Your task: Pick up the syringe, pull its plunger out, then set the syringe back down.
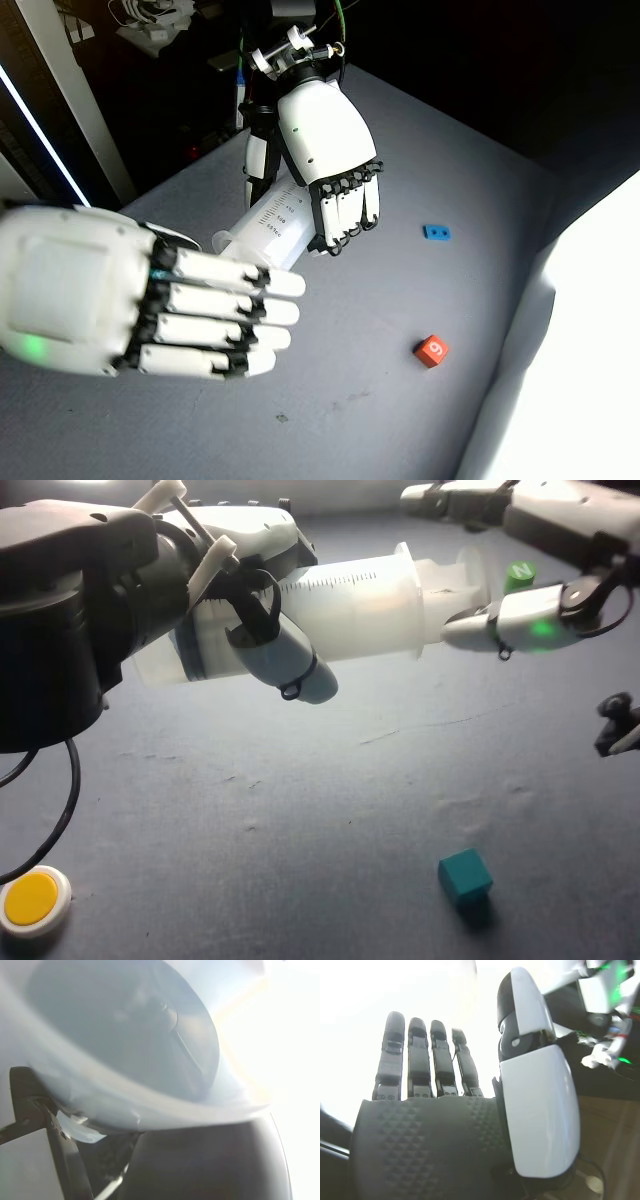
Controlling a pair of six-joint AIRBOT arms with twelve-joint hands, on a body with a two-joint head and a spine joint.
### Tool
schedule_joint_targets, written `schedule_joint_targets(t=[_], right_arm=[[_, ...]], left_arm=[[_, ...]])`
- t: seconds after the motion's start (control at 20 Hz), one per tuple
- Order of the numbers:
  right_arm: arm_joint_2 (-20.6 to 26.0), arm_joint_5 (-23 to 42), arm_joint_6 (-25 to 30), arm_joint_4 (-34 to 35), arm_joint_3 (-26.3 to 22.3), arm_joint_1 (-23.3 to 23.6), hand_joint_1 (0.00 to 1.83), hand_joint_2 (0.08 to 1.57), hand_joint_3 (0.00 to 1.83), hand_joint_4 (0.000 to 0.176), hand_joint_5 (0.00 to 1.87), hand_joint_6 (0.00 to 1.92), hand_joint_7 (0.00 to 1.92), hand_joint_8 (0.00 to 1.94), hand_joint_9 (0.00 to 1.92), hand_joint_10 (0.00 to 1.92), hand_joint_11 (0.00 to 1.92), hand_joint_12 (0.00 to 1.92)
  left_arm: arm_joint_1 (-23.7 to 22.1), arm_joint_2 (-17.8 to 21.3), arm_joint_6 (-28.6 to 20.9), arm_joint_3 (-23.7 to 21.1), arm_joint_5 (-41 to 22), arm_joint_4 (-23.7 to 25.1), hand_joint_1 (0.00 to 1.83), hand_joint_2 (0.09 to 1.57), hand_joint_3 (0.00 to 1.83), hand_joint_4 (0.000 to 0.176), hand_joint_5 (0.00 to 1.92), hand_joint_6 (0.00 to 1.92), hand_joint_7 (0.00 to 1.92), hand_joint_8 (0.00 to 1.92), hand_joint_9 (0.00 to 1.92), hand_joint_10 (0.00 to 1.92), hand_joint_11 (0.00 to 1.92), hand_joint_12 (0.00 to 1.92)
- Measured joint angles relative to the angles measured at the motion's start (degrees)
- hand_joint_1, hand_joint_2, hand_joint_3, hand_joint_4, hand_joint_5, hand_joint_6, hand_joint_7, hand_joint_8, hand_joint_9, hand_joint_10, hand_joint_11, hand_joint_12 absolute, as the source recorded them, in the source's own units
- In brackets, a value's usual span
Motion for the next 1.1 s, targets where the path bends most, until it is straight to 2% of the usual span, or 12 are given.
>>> schedule_joint_targets(t=[0.1,0.2,0.25,0.3,0.35,0.4,0.45,0.5,0.55,0.6,0.9,1.1], right_arm=[[-1.7,-0.4,0.6,-0.1,0.9,0.0,1.20,1.09,0.01,0.000,0.21,0.00,0.21,0.00,0.19,0.00,0.00,0.55],[-2.6,-0.5,1.1,1.1,1.7,0.0,1.15,1.09,0.01,0.000,0.22,0.01,0.23,0.01,0.22,0.01,0.00,0.64],[-2.7,-0.2,1.2,1.1,2.0,-0.5,1.09,1.09,0.00,0.000,0.34,0.03,0.36,0.03,0.35,0.04,0.00,0.89],[-2.7,0.0,1.3,1.3,2.0,-0.6,1.06,1.11,0.00,0.000,0.41,0.03,0.47,0.03,0.45,0.06,0.00,1.03],[-2.7,0.1,1.3,1.3,2.0,-1.1,1.03,1.17,0.01,0.000,0.58,0.08,0.64,0.07,0.59,0.10,0.06,1.17],[-2.8,0.4,1.4,1.4,2.0,-1.3,1.02,1.27,0.01,0.000,0.64,1.18,0.73,0.11,0.66,0.16,0.10,1.29],[-2.8,0.9,1.4,1.4,2.1,-1.4,1.08,1.30,0.01,0.000,0.62,1.39,0.68,1.26,0.61,0.77,0.21,1.49],[-2.8,1.5,1.4,1.4,2.2,-1.4,1.09,1.31,0.00,0.000,0.63,1.42,0.65,1.54,0.55,1.13,0.27,1.56],[-2.8,1.9,1.4,1.3,2.2,-1.4,1.13,1.30,0.00,0.000,0.64,1.35,0.68,1.62,0.56,1.32,0.35,1.62],[-2.8,2.1,1.6,1.3,2.2,-1.4,1.14,1.30,0.00,0.000,0.65,1.33,0.68,1.66,0.53,1.41,0.37,1.67],[-2.5,2.1,1.5,1.3,1.9,-1.4,1.13,1.31,0.00,0.000,0.67,1.32,0.64,1.69,0.49,1.38,0.36,1.64],[1.0,1.0,1.5,1.2,-0.5,-1.4,1.13,1.29,0.00,0.000,0.69,1.30,0.66,1.64,0.52,1.31,0.36,1.60]], left_arm=[[-0.2,0.0,0.1,0.0,-0.2,0.0,1.16,1.23,0.00,0.002,0.74,1.30,0.81,1.36,0.68,1.27,0.45,1.63],[-0.5,0.0,0.1,0.0,-0.7,-0.2,1.16,1.23,0.00,0.002,0.74,1.31,0.82,1.35,0.70,1.25,0.46,1.62],[-0.5,0.1,0.1,0.1,-0.8,0.0,1.15,1.23,0.00,0.004,0.74,1.32,0.81,1.35,0.69,1.25,0.45,1.63],[-0.5,0.1,0.1,0.0,-0.8,0.2,1.16,1.23,0.00,0.000,0.74,1.30,0.81,1.37,0.68,1.27,0.44,1.66],[-0.5,0.1,0.3,0.0,-0.8,0.1,1.16,1.22,0.00,0.002,0.74,1.30,0.82,1.33,0.69,1.26,0.46,1.64],[-0.5,0.0,1.1,0.0,-0.7,-0.3,1.16,1.22,0.00,0.001,0.75,1.30,0.83,1.33,0.70,1.26,0.46,1.64],[-0.5,0.0,1.2,0.0,-0.4,-0.7,1.15,1.23,0.00,0.007,0.73,1.33,0.82,1.33,0.69,1.26,0.44,1.64],[-0.5,0.0,1.2,0.0,-0.1,-0.8,1.15,1.23,0.00,0.007,0.73,1.33,0.82,1.33,0.69,1.25,0.44,1.64],[-0.5,0.0,1.0,0.0,-0.1,-0.8,1.16,1.22,0.00,0.006,0.74,1.32,0.84,1.29,0.70,1.22,0.44,1.62],[-0.5,0.0,0.8,0.0,-0.1,-0.8,1.16,1.23,0.00,0.004,0.72,1.36,0.83,1.29,0.69,1.20,0.41,1.61],[-0.5,0.0,0.7,-0.2,-0.3,-0.8,1.16,1.22,0.00,0.000,0.72,1.33,0.84,1.30,0.70,1.23,0.44,1.66],[-0.6,-0.1,-0.1,-0.7,0.5,-1.0,1.16,1.23,0.00,0.000,0.73,1.30,0.83,1.35,0.71,1.23,0.45,1.61]])
